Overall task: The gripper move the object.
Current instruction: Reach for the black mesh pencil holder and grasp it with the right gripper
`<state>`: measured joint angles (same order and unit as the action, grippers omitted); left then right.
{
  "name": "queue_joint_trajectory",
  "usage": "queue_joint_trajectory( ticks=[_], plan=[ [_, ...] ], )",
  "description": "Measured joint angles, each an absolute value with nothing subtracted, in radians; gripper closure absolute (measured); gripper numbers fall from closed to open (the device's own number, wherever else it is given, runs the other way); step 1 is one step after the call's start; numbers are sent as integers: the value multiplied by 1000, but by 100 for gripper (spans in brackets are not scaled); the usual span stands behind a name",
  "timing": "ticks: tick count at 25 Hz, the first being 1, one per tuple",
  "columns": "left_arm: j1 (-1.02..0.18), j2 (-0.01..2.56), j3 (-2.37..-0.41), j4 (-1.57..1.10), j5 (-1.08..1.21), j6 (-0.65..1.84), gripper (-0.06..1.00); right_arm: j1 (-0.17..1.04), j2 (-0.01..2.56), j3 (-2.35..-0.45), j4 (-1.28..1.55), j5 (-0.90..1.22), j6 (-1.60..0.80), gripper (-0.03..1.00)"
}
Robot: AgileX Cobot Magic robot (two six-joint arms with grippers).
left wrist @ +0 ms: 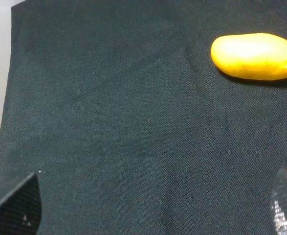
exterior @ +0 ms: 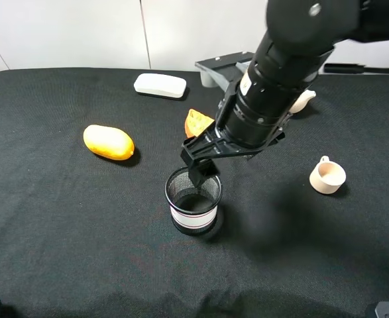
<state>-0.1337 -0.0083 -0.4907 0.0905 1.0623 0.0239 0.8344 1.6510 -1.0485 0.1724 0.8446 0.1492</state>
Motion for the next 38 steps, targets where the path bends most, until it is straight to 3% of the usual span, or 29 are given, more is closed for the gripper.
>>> queue_joint_trajectory(
  ticks=[38],
  plan=[
    [-134,-8,-491,90,1062,24,-5,834,1935,-1051,163,645,153,27]
  ],
)
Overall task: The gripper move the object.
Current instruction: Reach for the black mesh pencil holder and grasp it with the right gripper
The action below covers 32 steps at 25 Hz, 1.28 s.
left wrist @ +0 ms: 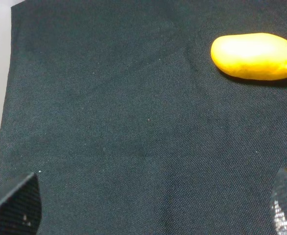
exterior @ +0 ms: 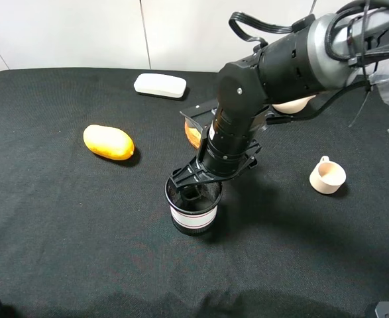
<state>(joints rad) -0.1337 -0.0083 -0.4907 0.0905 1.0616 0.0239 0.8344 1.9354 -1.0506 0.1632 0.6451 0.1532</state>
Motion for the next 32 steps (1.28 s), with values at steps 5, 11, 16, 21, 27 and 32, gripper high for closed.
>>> queue_joint_trajectory(
  ticks=[5,11,16,21,27,32],
  plan=[
    [-134,-8,-491,90,1062,24,-5,834,1938,-1051,164,645,154,29],
    [-134,-8,-491,90,1062,24,-5,834,1938,-1051,164,646,154,46],
    [-134,-8,-491,90,1062,24,-5,834,1938,-1051,164,646,154,59],
    [-134,-8,-491,90,1062,24,-5,834,1938,-1051,164,646,154,80],
    [-134,-8,-491,90,1062,24,-5,834,1938,-1051,165,650,154,88],
    [-134,-8,-491,90,1062,24,-5,834,1938,-1051,164,662,154,88]
  ],
)
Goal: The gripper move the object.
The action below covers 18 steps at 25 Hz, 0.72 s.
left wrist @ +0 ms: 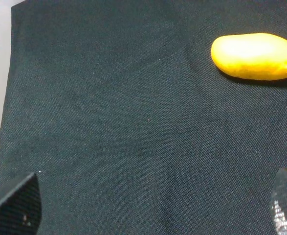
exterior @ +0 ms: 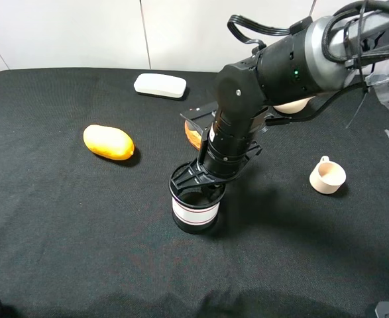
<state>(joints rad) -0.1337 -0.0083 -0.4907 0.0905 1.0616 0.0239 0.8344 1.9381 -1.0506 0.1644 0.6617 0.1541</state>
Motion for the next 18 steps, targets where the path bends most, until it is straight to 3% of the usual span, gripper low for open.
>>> queue_joint_trajectory(
  ticks=[18],
  plan=[
    [-134,-8,-491,90,1062,24,-5,834,1874,-1051,161,719,157,88]
  ],
)
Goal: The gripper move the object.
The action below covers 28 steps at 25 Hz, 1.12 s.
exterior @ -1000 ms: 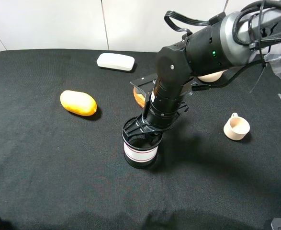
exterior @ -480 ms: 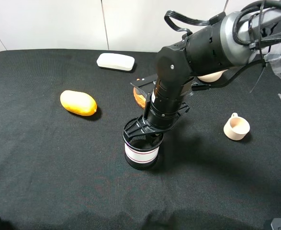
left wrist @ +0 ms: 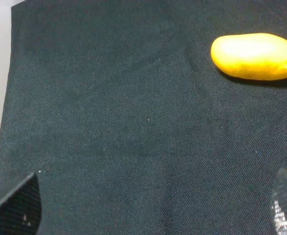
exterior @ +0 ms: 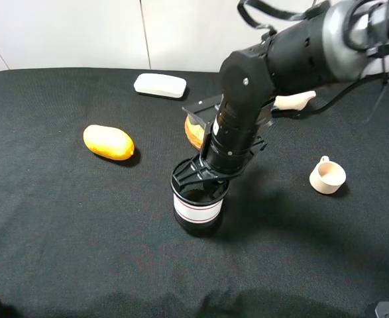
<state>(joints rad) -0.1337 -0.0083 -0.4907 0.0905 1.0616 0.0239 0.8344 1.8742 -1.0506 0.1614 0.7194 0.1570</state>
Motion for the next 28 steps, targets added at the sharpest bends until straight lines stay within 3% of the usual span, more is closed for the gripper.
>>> queue_joint_trajectory(
  ticks=[18,28],
  plan=[
    [-134,-8,-491,90,1062,24,-5,834,1729,-1054,174,872,177,88],
    [-134,-8,-491,90,1062,24,-5,834,1723,-1224,142,1121,202,88]
  ],
)
